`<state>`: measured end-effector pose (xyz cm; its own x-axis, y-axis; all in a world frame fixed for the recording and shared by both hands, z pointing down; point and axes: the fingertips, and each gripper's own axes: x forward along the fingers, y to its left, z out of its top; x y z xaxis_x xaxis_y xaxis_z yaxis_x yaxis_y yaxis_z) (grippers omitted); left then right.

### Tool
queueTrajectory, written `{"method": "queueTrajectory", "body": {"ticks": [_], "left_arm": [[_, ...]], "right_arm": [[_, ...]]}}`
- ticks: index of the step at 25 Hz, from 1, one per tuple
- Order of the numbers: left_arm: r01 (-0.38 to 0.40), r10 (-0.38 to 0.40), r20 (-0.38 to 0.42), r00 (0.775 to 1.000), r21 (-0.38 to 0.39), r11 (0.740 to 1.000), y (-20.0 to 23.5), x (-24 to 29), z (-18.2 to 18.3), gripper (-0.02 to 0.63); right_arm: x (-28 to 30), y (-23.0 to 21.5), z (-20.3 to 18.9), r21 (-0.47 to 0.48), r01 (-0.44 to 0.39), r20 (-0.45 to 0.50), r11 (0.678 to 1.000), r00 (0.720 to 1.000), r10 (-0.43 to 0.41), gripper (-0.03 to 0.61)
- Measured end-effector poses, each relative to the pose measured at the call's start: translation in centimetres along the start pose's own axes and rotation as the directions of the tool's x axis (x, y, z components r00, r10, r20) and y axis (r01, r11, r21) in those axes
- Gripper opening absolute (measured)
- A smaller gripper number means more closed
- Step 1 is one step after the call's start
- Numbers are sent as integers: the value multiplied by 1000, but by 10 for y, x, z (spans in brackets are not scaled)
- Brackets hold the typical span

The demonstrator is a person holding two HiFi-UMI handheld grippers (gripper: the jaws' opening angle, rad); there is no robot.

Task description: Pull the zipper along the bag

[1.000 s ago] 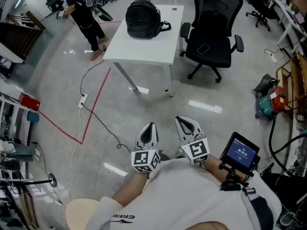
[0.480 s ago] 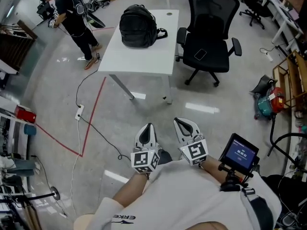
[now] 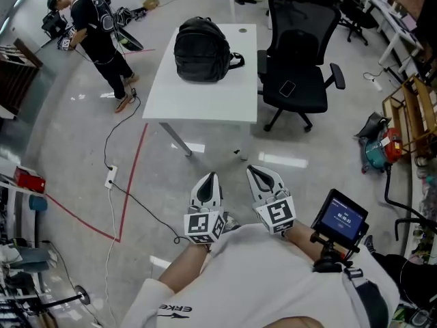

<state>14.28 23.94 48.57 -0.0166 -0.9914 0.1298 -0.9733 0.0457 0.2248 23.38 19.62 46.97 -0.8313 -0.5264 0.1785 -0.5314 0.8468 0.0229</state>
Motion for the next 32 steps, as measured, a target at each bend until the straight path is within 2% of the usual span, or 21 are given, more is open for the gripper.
{"method": "queueTrajectory", "body": {"ticks": [9,15,23,32], "left_arm": [[36,-36,-5,999,-26,999,59,4,7,3],[27,-28,-22,999,-33,999,77,21,6,3],[0,-1,-34,999,-35,999,103,72,15,3],[-39,39,-28,999,-1,999,132,162,38,3]], "right_arm": [[49,29,1,-2,32,-25,999,999,-32,3],[71,20,3,-12,55,-23,998,998,-55,3],[119,-16,12,-3,51,-13,999,999,-51,3],[195,-83,29,-4,33,14,999,999,-33,3]]}}
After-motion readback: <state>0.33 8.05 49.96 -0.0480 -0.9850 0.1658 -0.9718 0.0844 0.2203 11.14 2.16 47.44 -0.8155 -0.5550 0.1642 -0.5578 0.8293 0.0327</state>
